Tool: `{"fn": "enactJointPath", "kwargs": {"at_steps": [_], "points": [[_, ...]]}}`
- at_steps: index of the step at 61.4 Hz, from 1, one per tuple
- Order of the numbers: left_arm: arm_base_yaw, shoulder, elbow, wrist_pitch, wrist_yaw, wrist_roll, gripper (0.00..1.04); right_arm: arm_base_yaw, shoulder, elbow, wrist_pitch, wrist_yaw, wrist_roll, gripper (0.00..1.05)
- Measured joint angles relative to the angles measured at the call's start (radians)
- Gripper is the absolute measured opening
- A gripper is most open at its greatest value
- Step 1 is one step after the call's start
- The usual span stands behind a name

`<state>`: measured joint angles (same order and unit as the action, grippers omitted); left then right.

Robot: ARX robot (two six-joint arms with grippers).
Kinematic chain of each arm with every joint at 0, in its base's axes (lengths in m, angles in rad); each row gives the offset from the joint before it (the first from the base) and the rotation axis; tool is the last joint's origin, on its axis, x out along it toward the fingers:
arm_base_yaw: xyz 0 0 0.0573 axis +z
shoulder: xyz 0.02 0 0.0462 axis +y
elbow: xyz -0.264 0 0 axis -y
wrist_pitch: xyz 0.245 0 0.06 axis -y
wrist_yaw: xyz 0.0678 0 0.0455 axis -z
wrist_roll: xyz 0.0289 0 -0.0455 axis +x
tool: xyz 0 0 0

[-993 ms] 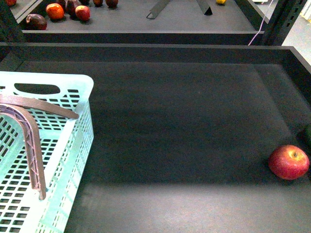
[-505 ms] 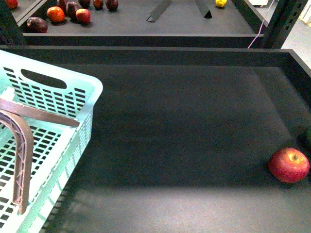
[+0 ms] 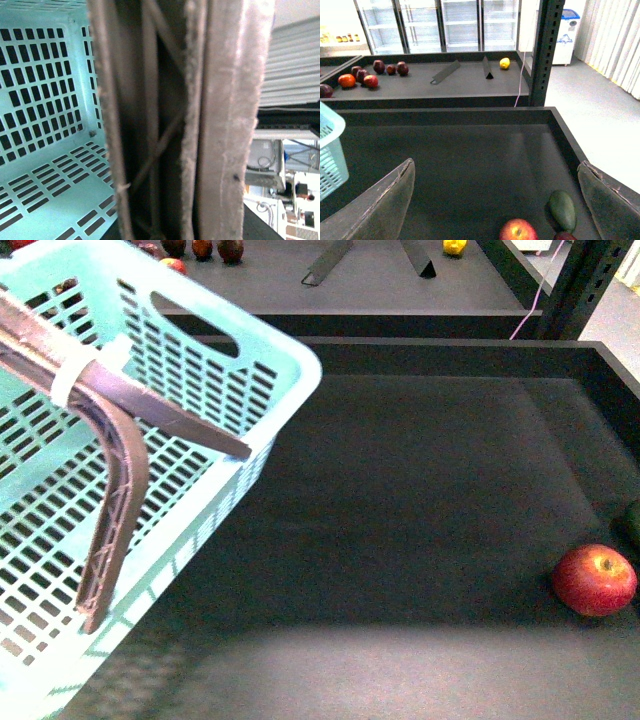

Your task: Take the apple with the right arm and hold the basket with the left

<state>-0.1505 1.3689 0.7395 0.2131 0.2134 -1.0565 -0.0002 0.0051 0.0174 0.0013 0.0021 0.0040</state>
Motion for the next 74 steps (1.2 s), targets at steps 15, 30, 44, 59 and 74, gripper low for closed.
{"fn": "enactJointPath", "kwargs": {"at_steps": [15, 30, 44, 59, 74], "points": [[-0.208, 0.041, 0.093, -0.019, -0.053, 0.013, 0.16, 0.000, 0.000, 0.000, 0.000, 0.000, 0.000, 0.96], [-0.373, 0.109, 0.161, -0.019, -0.069, 0.005, 0.16, 0.000, 0.000, 0.000, 0.000, 0.000, 0.000, 0.96], [-0.430, 0.127, 0.192, -0.013, -0.076, -0.005, 0.16, 0.000, 0.000, 0.000, 0.000, 0.000, 0.000, 0.96], [-0.430, 0.123, 0.192, 0.019, -0.056, -0.007, 0.16, 0.000, 0.000, 0.000, 0.000, 0.000, 0.000, 0.96], [-0.430, 0.123, 0.192, 0.019, -0.060, -0.008, 0.16, -0.047, 0.105, 0.072, -0.187, -0.106, -0.045, 0.96]]}}
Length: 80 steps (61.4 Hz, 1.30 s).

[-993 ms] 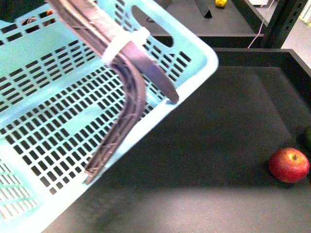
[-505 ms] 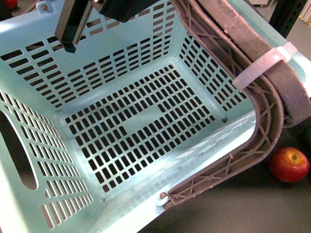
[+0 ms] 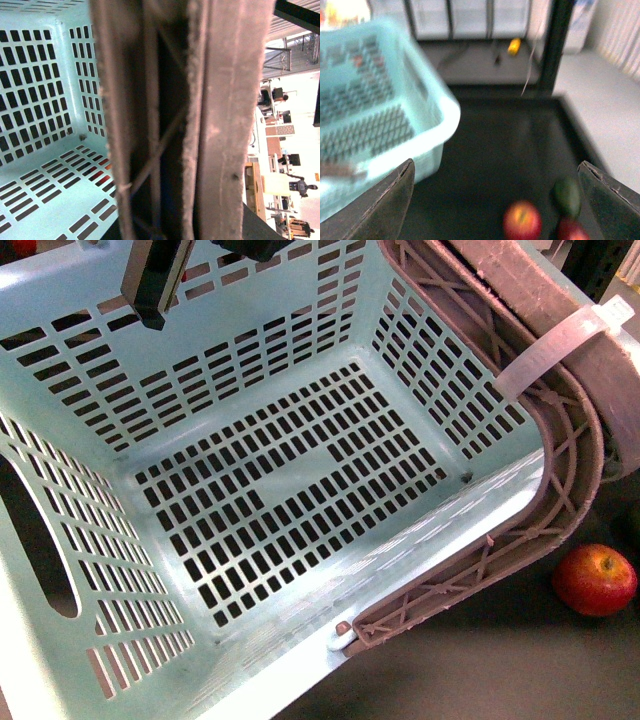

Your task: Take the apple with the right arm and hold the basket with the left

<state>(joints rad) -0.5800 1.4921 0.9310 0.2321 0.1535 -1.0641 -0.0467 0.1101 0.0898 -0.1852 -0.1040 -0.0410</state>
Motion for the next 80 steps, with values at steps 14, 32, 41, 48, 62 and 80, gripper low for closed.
{"fn": "enactJointPath", "kwargs": {"at_steps": [14, 32, 41, 48, 62, 80], "points": [[-0.002, -0.001, 0.000, 0.001, 0.003, -0.005, 0.16, -0.257, 0.553, 0.113, 0.100, -0.150, -0.121, 0.96], [-0.002, -0.002, 0.000, 0.002, 0.002, -0.003, 0.16, -0.300, 1.266, 0.282, 0.479, -0.076, -0.233, 0.96], [-0.002, -0.002, 0.000, 0.002, 0.001, -0.002, 0.16, -0.288, 1.564, 0.381, 0.518, -0.020, -0.270, 0.96], [-0.002, -0.002, 0.000, 0.002, 0.000, -0.002, 0.16, -0.261, 1.735, 0.451, 0.535, 0.001, -0.276, 0.96], [-0.002, -0.002, 0.000, 0.002, 0.003, -0.003, 0.16, -0.199, 1.968, 0.610, 0.550, 0.066, -0.250, 0.96], [-0.002, -0.002, 0.000, 0.002, 0.003, -0.002, 0.16, -0.116, 2.168, 0.795, 0.508, 0.116, -0.183, 0.96]]}}
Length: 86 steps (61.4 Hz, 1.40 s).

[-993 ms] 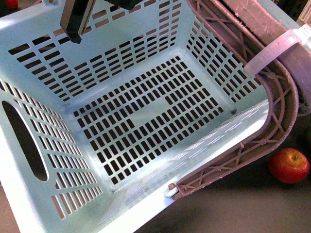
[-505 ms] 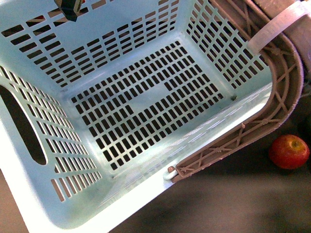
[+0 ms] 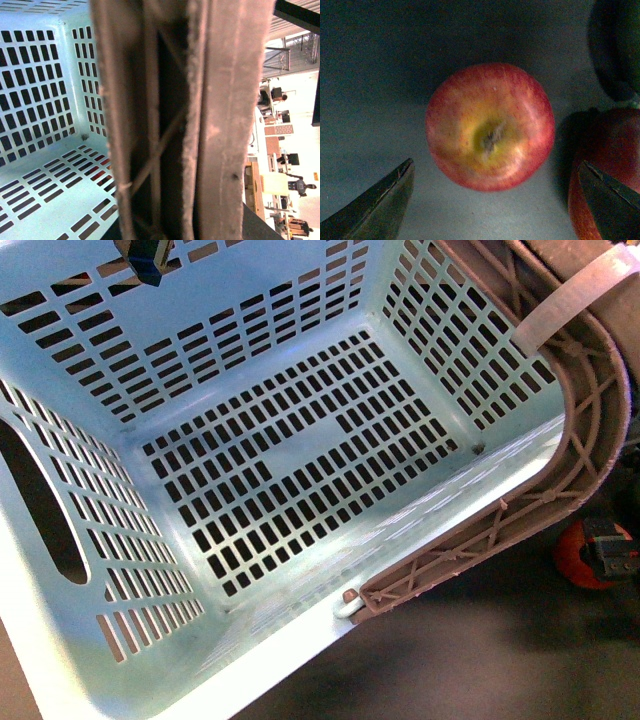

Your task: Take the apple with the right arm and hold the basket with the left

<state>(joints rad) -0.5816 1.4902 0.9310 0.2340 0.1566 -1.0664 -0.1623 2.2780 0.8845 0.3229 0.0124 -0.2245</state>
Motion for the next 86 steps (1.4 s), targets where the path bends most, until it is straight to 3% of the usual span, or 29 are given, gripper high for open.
{"fn": "enactJointPath", "kwargs": {"at_steps": [21, 30, 42, 65, 73, 86], "points": [[0.000, 0.000, 0.000, 0.000, -0.001, 0.000, 0.16, 0.037, 0.127, 0.145, -0.060, 0.034, 0.026, 0.96], [0.000, 0.000, 0.000, 0.000, 0.000, 0.000, 0.16, 0.040, 0.137, 0.140, -0.055, 0.037, 0.027, 0.80], [0.000, 0.000, 0.000, 0.000, -0.001, 0.000, 0.16, 0.024, 0.103, 0.099, -0.035, -0.005, 0.038, 0.79], [0.000, 0.000, 0.000, 0.000, -0.002, 0.000, 0.16, -0.069, -0.364, -0.069, -0.021, -0.126, 0.081, 0.79], [0.000, 0.000, 0.000, 0.000, 0.000, 0.000, 0.16, -0.066, -0.585, -0.092, -0.061, -0.192, 0.138, 0.79], [0.000, 0.000, 0.000, 0.000, -0.002, 0.000, 0.16, -0.020, -0.885, -0.095, -0.130, -0.220, 0.268, 0.79]]}}
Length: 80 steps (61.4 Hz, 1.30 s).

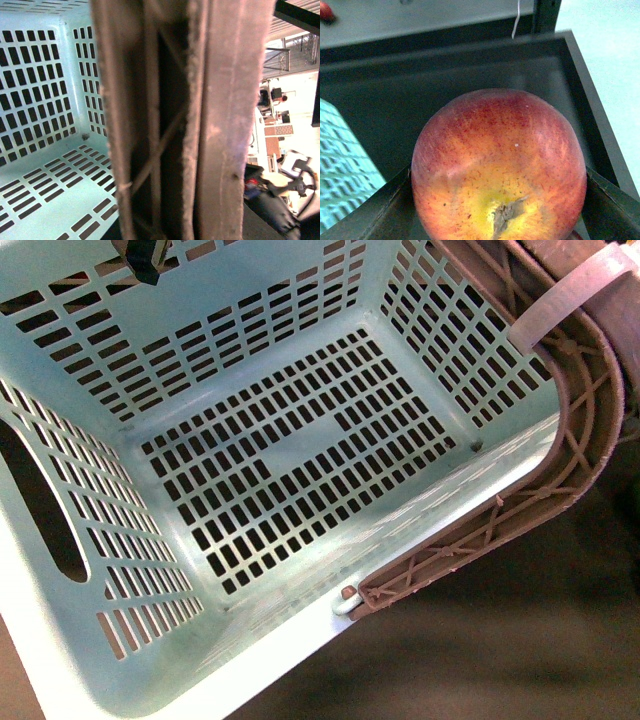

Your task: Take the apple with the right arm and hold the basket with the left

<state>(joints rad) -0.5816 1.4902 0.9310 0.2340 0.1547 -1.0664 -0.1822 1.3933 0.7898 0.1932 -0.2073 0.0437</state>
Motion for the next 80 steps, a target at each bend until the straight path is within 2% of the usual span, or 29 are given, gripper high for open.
{"fn": "enactJointPath", "kwargs": {"at_steps": [7, 19, 25, 34, 44, 47, 54, 64, 73, 80], "points": [[0.000, 0.000, 0.000, 0.000, -0.001, 0.000, 0.16, 0.069, -0.109, -0.006, -0.017, 0.008, 0.059, 0.79], [0.000, 0.000, 0.000, 0.000, 0.002, 0.000, 0.16, 0.291, -0.155, -0.042, -0.017, 0.053, 0.110, 0.79], [0.000, 0.000, 0.000, 0.000, 0.002, 0.000, 0.16, 0.373, -0.141, -0.064, -0.005, 0.073, 0.128, 0.79], [0.000, 0.000, 0.000, 0.000, -0.001, 0.001, 0.16, 0.453, -0.111, -0.082, 0.005, 0.104, 0.145, 0.79], [0.000, 0.000, 0.000, 0.000, 0.001, 0.000, 0.16, 0.497, -0.068, -0.109, 0.017, 0.106, 0.159, 0.79], [0.000, 0.000, 0.000, 0.000, 0.001, 0.000, 0.16, 0.505, -0.062, -0.116, 0.018, 0.108, 0.161, 0.82], [0.000, 0.000, 0.000, 0.000, -0.001, 0.000, 0.16, 0.514, -0.059, -0.127, 0.026, 0.112, 0.172, 0.97], [0.000, 0.000, 0.000, 0.000, 0.008, 0.000, 0.16, 0.474, -0.100, -0.128, 0.048, 0.178, 0.167, 0.96], [0.000, 0.000, -0.002, 0.000, -0.003, 0.000, 0.16, 0.372, -0.207, -0.158, 0.048, 0.259, 0.119, 0.96], [0.001, 0.000, -0.002, 0.000, -0.011, 0.005, 0.16, 0.290, -0.311, -0.215, 0.022, 0.271, 0.067, 0.96]]}}
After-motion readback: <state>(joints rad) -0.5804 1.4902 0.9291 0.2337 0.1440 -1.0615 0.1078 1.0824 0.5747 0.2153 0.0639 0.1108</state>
